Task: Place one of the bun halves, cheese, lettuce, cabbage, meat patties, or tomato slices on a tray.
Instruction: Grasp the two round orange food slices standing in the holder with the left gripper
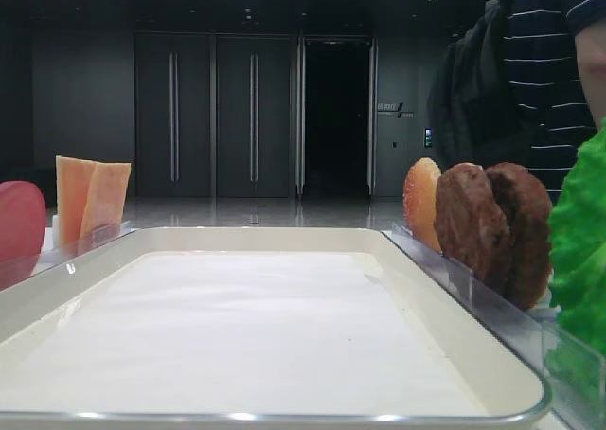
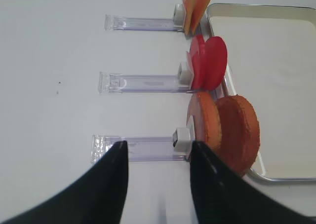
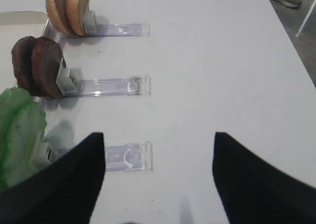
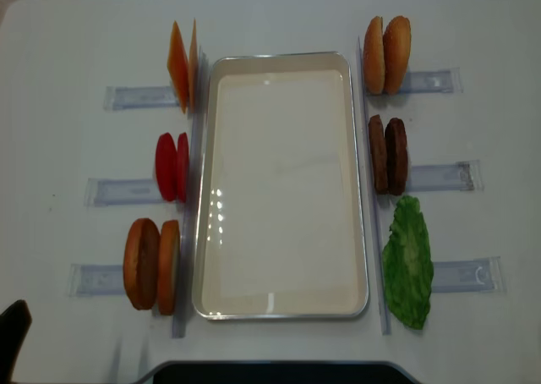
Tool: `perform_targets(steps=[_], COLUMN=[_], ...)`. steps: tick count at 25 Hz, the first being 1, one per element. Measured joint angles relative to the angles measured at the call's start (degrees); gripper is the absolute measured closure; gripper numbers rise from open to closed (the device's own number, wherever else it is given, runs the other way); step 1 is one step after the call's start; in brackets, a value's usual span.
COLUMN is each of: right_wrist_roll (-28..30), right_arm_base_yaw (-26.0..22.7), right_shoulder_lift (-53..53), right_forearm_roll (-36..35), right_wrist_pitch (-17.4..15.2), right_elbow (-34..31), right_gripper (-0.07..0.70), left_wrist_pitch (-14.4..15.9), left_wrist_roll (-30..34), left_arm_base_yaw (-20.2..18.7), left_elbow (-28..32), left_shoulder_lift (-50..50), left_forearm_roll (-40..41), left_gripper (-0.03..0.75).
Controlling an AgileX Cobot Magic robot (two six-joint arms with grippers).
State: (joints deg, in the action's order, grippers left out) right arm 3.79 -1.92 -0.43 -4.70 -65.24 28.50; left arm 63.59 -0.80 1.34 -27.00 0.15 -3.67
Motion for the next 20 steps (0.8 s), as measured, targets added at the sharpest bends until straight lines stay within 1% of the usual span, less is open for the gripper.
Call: perform_targets(steps=[7, 8, 9, 11, 20], right_wrist_roll=[0.0, 0.0, 0.0, 0.0, 0.0], right_arm_base_yaw=[0.0, 0.0, 0.0, 0.0, 0.0], right_shoulder_lift=[0.0, 0.0, 0.0, 0.0, 0.0], right_forearm_roll=[0.0, 0.0, 0.0, 0.0, 0.0], right_wrist_pitch=[0.0, 0.0, 0.0, 0.0, 0.0], right_elbow=[0.0, 0.0, 0.0, 0.0, 0.0], right_gripper=[0.157, 0.157, 0.157, 0.157, 0.157], left_wrist_pitch=[0.3, 0.4, 0.6, 0.6, 0.5], left_wrist_roll=[0.0, -0.2, -0.8, -1.0, -2.1], left_arm_base_yaw=[0.0, 0.0, 0.0, 0.0, 0.0], left_elbow=[-0.6, -1.1, -2.3, -3.0, -9.7], left_shoulder_lift=[9.6, 11.2, 15.5, 17.4, 34.9], left_forearm_roll=[0.5, 0.5, 0.5, 0.5, 0.5], left_gripper=[0.391, 0.391, 0.391, 0.391, 0.391])
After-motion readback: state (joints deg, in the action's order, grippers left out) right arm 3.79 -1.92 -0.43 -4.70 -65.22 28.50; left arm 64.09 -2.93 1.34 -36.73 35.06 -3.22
